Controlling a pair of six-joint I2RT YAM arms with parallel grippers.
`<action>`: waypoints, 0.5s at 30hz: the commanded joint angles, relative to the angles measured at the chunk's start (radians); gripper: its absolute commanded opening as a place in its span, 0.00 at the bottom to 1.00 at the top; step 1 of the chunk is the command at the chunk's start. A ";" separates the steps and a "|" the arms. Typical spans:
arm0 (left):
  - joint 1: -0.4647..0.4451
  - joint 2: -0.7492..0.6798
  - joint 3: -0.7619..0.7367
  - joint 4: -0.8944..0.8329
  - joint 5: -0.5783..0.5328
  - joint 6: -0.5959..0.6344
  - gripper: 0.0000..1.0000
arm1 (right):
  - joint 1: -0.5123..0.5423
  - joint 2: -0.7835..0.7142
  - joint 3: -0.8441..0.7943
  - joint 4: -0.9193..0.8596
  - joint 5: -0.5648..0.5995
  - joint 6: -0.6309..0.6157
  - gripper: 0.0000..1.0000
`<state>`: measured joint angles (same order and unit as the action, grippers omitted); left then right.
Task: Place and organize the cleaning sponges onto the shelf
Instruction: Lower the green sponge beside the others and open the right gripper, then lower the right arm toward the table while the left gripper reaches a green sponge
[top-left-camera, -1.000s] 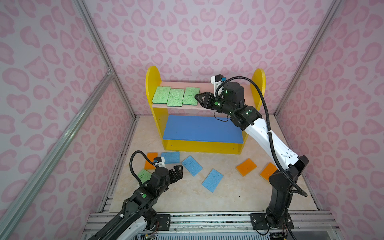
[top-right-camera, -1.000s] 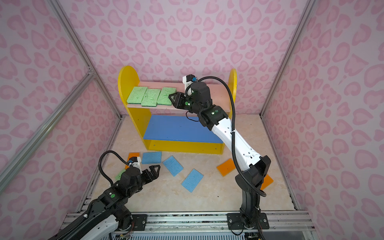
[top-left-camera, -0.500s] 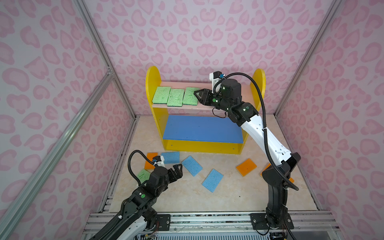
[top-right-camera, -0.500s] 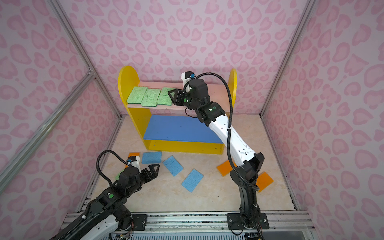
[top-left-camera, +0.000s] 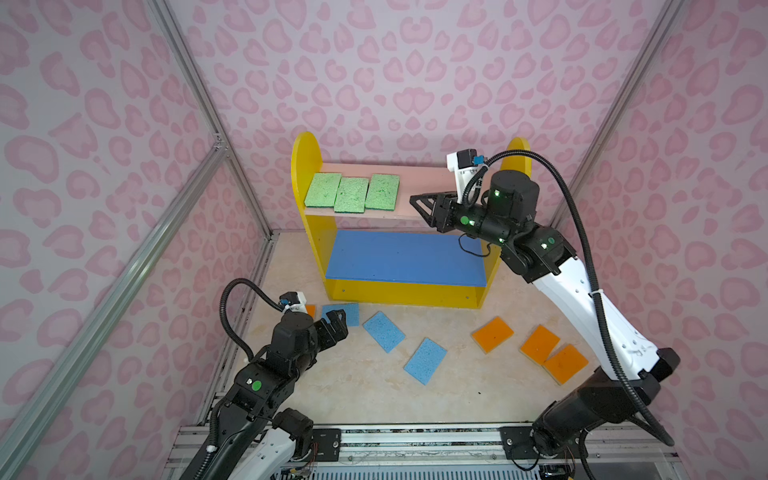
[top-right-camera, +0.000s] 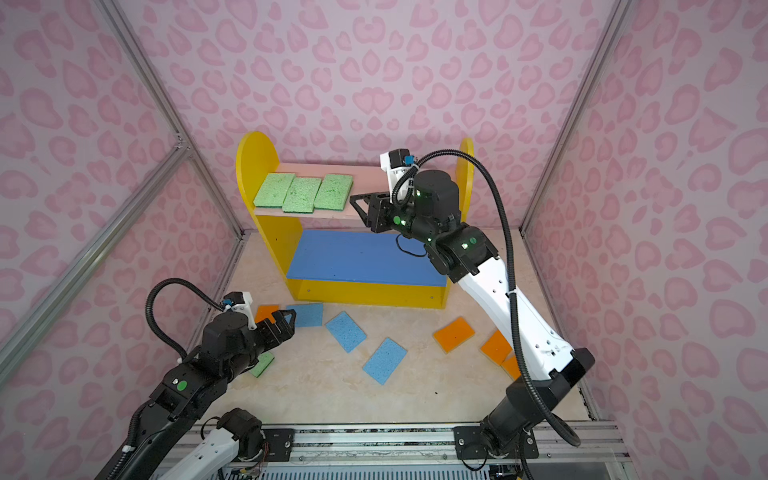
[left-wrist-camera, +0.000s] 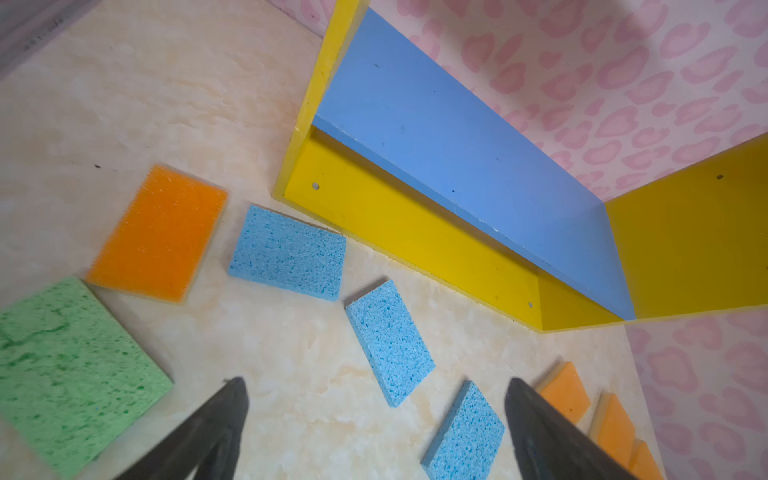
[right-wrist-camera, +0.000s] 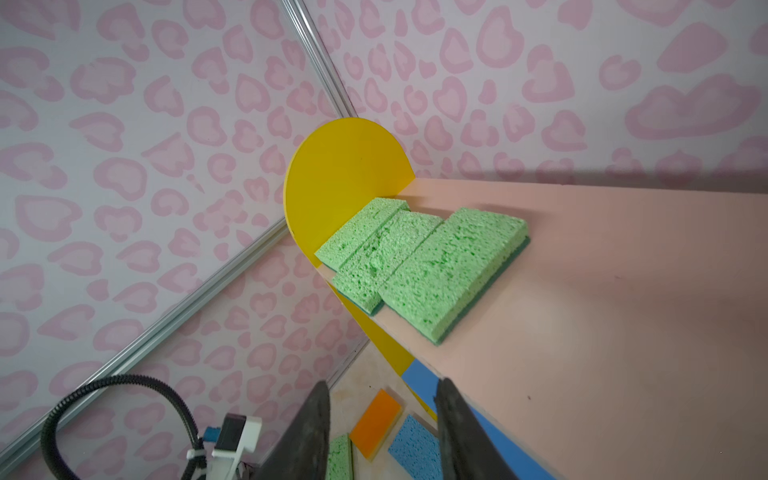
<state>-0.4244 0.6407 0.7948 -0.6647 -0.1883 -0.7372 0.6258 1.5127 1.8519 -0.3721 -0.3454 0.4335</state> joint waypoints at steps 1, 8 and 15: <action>0.062 0.056 0.073 -0.169 0.026 0.067 0.97 | -0.027 -0.119 -0.178 0.106 -0.054 -0.020 0.43; 0.203 0.123 0.007 -0.168 0.070 0.008 0.93 | -0.109 -0.347 -0.717 0.420 -0.129 0.187 0.43; 0.211 0.174 -0.178 -0.010 0.026 -0.089 0.93 | -0.115 -0.375 -1.005 0.591 -0.163 0.313 0.43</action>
<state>-0.2153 0.8078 0.6647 -0.7605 -0.1314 -0.7677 0.5114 1.1355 0.8963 0.0879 -0.4721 0.6750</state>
